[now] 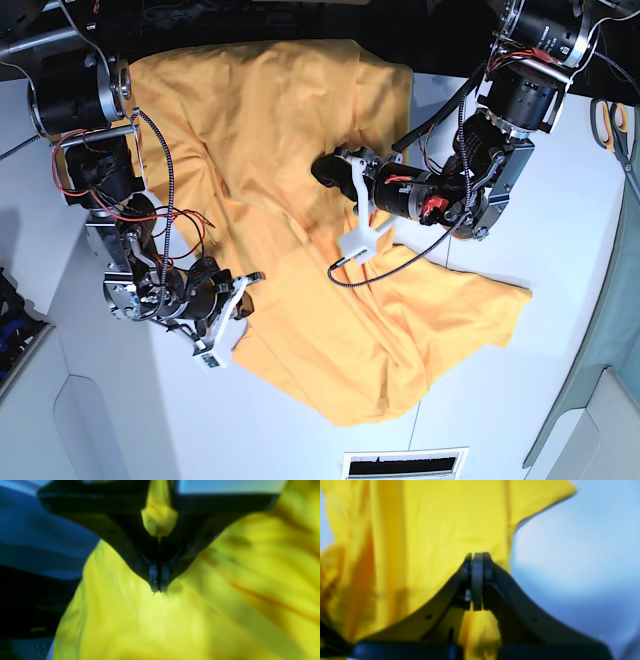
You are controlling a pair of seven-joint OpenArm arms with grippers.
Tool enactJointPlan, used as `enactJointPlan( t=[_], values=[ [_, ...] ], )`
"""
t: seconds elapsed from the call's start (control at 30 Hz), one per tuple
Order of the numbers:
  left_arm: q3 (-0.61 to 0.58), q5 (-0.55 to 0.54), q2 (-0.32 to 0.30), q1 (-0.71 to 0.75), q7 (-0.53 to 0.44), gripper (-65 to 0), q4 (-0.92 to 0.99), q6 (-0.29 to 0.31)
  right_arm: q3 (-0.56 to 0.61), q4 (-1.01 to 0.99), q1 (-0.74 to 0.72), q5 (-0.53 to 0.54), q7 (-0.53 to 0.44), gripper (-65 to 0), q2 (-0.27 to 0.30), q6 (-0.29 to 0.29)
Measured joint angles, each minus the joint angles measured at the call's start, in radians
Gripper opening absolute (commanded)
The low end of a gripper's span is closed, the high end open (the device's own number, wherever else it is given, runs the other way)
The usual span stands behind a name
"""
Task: Layout the t-shirt on the table in an organized manner, then fold the t-shirt properly
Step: 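Drag the shirt edge with the left gripper toward the right gripper, then pull the shirt fabric with the left gripper back outward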
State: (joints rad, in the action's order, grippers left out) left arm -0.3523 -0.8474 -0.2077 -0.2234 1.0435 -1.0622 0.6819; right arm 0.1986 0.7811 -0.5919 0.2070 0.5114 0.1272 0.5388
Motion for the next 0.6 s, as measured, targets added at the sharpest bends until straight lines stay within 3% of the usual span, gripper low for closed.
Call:
enactJointPlan(
  t=[0.2, 0.37, 0.6],
  values=[
    [0.002, 0.050, -0.013, 0.038, -0.028, -65.0, -0.009, 0.021, 0.082, -0.002, 0.052, -0.040, -0.021, -65.0, 0.009, 0.001],
    [0.002, 0.055, -0.047, 0.031, -0.029, -65.0, -0.010, 0.032, 0.081, 0.005, 0.093, -0.013, -0.056, -65.0, 0.043, 0.012],
    [0.001, 0.184, -0.118, -0.032, -0.092, -65.0, -0.011, 0.021, 0.080, 0.023, 0.130, 0.063, -0.069, -65.0, 0.113, 0.022]
  ],
)
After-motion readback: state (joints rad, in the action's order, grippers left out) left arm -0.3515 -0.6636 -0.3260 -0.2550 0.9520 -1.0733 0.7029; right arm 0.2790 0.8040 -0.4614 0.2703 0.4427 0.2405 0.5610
